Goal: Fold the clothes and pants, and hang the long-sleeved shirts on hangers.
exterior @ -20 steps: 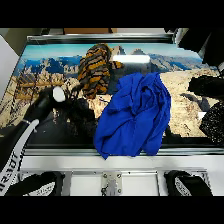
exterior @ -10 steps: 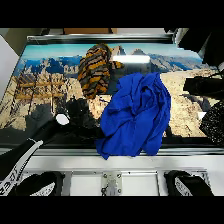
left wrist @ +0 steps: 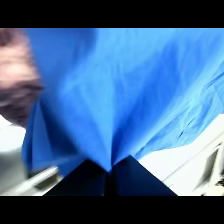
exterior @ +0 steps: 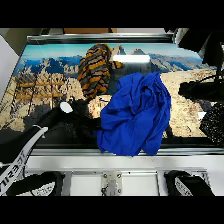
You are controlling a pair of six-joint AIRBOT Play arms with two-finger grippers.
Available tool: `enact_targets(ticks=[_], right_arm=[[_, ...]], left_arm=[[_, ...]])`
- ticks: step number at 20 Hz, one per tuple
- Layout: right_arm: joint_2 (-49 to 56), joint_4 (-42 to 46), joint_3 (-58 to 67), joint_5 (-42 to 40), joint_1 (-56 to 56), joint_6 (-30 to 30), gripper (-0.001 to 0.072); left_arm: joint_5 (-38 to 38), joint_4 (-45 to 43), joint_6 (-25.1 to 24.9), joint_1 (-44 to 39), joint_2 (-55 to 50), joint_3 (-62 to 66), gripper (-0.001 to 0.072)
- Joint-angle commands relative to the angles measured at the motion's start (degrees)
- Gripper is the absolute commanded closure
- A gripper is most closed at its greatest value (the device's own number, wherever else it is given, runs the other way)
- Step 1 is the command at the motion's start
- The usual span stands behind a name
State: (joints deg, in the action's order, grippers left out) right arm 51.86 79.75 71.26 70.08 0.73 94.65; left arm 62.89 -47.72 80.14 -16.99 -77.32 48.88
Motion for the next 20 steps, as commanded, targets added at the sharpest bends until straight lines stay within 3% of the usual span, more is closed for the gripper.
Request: enact_targets(ticks=[1, 5, 6, 7, 10, 13, 17, 20], right_arm=[[0.1, 0.9, -1.3, 2.0, 0.0, -0.4, 0.0700], [0.1, 0.7, -3.1, 1.9, -0.1, -0.4, 0.0700], [0.1, 0.6, -3.6, 1.8, -0.1, -0.4, 0.0700], [0.1, 0.6, -4.1, 1.7, -0.1, -0.4, 0.0700], [0.1, 0.6, -4.9, 1.8, -0.1, -0.4, 0.0701], [0.1, 0.6, -5.0, 1.8, -0.1, -0.3, 0.0700], [0.1, 0.2, -5.0, 2.4, -0.1, -0.3, 0.0700], [0.1, -2.0, -5.0, 2.4, -0.1, -0.4, 0.0700]], left_arm=[[8.1, -14.6, 3.5, 8.0, 8.4, 1.5, 0.0696], [13.9, -26.2, 5.6, 16.3, 20.9, -6.8, 0.0694], [13.6, -25.6, 5.6, 17.4, 22.9, -8.5, 0.0515], [12.7, -24.3, 5.6, 17.7, 24.8, -9.4, 0.0118], [6.9, -21.4, 5.8, 15.4, 28.1, -6.9, 0.0088], [-2.5, -21.9, 5.8, 6.8, 27.6, -2.7, 0.0088], [-12.5, -29.2, 5.9, -6.9, 16.8, 2.5, 0.0088], [-14.3, -37.1, 6.2, -10.9, 5.9, 9.8, 0.0087]])
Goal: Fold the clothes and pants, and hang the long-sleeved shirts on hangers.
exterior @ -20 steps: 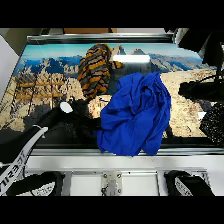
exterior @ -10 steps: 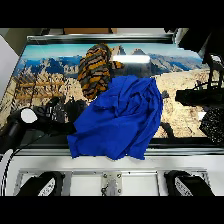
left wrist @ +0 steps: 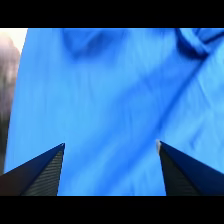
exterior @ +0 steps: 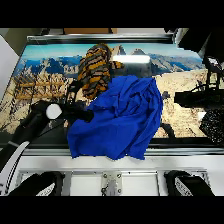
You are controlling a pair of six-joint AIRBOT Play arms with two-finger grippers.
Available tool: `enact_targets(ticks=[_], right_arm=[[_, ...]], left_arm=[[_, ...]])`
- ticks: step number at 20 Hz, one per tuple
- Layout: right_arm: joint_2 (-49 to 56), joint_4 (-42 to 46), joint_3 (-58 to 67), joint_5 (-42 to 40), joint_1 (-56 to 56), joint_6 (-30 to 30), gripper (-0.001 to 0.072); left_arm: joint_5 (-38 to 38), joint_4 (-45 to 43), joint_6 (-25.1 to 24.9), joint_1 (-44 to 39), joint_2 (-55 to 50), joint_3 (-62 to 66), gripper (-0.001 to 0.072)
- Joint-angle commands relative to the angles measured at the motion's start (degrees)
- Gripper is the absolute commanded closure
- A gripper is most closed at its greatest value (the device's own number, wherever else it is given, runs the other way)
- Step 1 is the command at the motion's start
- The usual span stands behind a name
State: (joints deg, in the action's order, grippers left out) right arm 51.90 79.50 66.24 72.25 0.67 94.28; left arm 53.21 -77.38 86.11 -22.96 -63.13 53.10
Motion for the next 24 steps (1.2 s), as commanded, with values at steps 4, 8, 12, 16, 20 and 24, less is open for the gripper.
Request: enact_targets(ticks=[4, 8, 12, 16, 20, 24], right_arm=[[0.0, -2.8, 0.0, 0.2, 0.0, 0.0, 0.0700], [0.4, -2.8, -0.9, 0.2, 0.0, 0.0, 0.0700], [2.0, -5.9, -2.0, 0.1, -0.2, 0.0, 0.0700], [8.0, -9.3, -2.1, -3.4, -3.5, 0.2, 0.0647], [19.3, -11.8, -2.1, -12.5, -10.1, 0.2, 0.0098], [32.5, -16.8, -2.1, -21.9, -16.0, 0.2, 0.0099]], left_arm=[[-4.4, -7.0, -10.1, -2.3, -17.2, 11.2, 0.0087], [-7.7, -6.5, -22.4, -1.6, -20.1, 11.2, 0.0087], [-12.2, -5.1, -22.7, -1.6, -22.9, 11.2, 0.0087], [-16.3, -0.4, -22.7, -1.6, -25.7, 11.2, 0.0090], [-16.9, -0.5, -21.6, 0.3, -24.7, 11.2, 0.0695], [-13.8, -0.5, -21.6, 2.4, -22.2, 11.2, 0.0695]])
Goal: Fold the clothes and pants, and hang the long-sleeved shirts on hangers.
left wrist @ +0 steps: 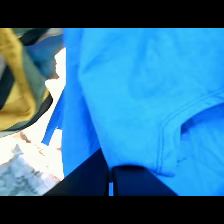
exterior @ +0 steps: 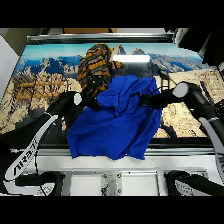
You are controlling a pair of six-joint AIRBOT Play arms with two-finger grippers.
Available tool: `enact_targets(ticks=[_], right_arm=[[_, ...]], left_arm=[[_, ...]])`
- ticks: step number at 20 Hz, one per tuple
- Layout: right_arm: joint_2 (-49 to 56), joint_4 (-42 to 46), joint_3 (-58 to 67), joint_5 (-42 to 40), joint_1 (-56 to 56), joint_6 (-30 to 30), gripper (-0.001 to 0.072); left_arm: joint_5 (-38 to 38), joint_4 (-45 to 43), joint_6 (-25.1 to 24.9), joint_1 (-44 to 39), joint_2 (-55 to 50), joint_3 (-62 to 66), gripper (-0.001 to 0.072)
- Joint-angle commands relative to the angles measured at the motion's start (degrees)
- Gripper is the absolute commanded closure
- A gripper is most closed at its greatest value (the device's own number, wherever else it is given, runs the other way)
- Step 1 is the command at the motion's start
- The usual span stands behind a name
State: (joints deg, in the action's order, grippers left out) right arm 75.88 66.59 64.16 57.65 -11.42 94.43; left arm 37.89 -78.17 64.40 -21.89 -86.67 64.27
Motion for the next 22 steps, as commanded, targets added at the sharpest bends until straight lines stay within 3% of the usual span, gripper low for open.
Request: enact_targets(ticks=[1, 4, 5, 7, 9, 11, 13, 16, 18, 20, 22], right_arm=[[11.1, -5.5, 0.0, -8.7, -4.9, 0.0, 0.0099], [15.8, -8.4, 0.0, -12.9, -7.2, -0.2, 0.0104], [16.2, -8.4, 0.0, -14.1, -7.7, -0.2, 0.0184], [15.8, -8.3, 0.5, -15.2, -7.9, -0.2, 0.0488], [14.1, -3.9, 2.2, -13.9, -7.5, -0.2, 0.0703], [9.7, 4.1, 6.6, -8.7, -5.6, -0.2, 0.0702], [2.8, 9.7, 13.2, 0.2, -2.3, -0.2, 0.0702], [-8.7, 10.4, 21.6, 14.3, 3.4, -2.4, 0.0702], [-16.7, 10.4, 22.5, 22.0, 6.3, -2.5, 0.0702], [-22.1, 10.5, 22.1, 31.2, 6.7, -0.4, 0.0702], [-26.1, 10.0, 19.8, 37.9, 6.3, 3.1, 0.0702]], left_arm=[[2.1, 0.3, 0.2, 1.7, 1.9, 0.1, 0.0695], [3.5, 0.3, 0.6, 2.3, 3.0, 0.0, 0.0695], [3.9, 0.3, 0.6, 2.3, 3.1, 0.0, 0.0695], [4.9, 0.3, 0.9, 2.3, 3.3, 0.1, 0.0695], [5.7, 0.1, 1.2, 2.3, 4.8, 0.1, 0.0695], [7.1, -0.3, 1.1, 3.5, 9.2, 2.0, 0.0695], [13.1, -0.2, 1.1, 5.4, 15.3, 8.0, 0.0695], [22.6, 1.1, 1.5, 5.5, 25.4, 15.9, 0.0695], [29.9, 6.9, 3.6, 5.5, 31.1, 16.5, 0.0695], [36.6, 12.9, 5.9, 3.5, 35.9, 12.9, 0.0695], [39.1, 13.6, 11.3, -2.6, 40.2, 5.8, 0.0695]])
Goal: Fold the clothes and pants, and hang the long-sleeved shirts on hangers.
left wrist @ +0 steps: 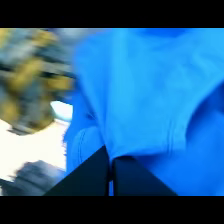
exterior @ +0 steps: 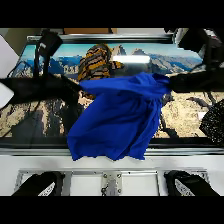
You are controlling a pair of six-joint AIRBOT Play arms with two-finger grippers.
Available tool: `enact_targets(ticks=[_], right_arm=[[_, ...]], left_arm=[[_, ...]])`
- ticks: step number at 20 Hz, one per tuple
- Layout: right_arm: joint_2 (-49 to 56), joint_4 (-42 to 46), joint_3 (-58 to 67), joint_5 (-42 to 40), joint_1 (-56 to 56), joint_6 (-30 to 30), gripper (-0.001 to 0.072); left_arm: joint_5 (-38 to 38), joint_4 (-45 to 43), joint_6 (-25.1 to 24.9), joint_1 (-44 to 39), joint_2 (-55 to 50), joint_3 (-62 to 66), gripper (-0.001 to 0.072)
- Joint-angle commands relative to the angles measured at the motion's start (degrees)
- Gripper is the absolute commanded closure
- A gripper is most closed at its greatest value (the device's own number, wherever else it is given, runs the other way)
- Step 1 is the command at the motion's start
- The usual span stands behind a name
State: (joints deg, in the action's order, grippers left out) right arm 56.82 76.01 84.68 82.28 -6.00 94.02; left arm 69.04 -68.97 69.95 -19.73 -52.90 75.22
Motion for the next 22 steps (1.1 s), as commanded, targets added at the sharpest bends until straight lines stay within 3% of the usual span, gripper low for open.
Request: enact_targets(ticks=[1, 5, 9, 11, 15, 18, 19, 20, 21, 22], right_arm=[[-8.7, 0.6, -2.8, 15.6, 0.8, 4.3, 0.0702], [-13.5, 0.2, -14.8, 23.3, 0.8, 7.0, 0.0702], [-12.8, -0.7, -25.9, 21.1, 0.8, 7.2, 0.0702], [-8.4, -0.6, -26.6, 15.6, 0.9, 4.6, 0.0702], [5.7, 0.1, -21.9, 0.6, 2.1, 2.0, 0.0701], [16.9, -0.3, -10.8, -10.4, 6.4, 8.2, 0.0689], [19.3, -0.5, -6.9, -14.2, 7.9, 8.5, 0.0556], [21.2, -1.8, -3.3, -17.1, 9.4, 8.4, 0.0143], [22.3, -4.0, -0.5, -19.0, 10.7, 7.2, -0.0008], [22.2, -5.7, 0.7, -20.1, 11.3, 3.5, -0.0008]], left_arm=[[7.9, 4.5, 8.7, -8.7, 8.2, -9.4, 0.0695], [8.0, 4.6, 20.3, -24.2, 9.5, -21.6, 0.0695], [7.1, 4.4, 20.8, -33.9, 0.7, -23.3, 0.0695], [5.9, 4.1, 17.0, -31.5, -5.0, -22.1, 0.0695], [4.5, 4.7, 9.6, -18.2, -16.6, -12.0, 0.0695], [4.0, 4.7, 7.7, -10.1, -25.4, -2.7, 0.0695], [4.0, 4.7, 7.8, -8.3, -27.8, -0.3, 0.0695], [4.2, 4.7, 7.8, -6.7, -30.2, 1.9, 0.0695], [4.8, 4.7, 7.8, -5.7, -32.4, 3.9, 0.0695], [5.8, 4.7, 7.8, -4.9, -34.4, 5.7, 0.0695]])
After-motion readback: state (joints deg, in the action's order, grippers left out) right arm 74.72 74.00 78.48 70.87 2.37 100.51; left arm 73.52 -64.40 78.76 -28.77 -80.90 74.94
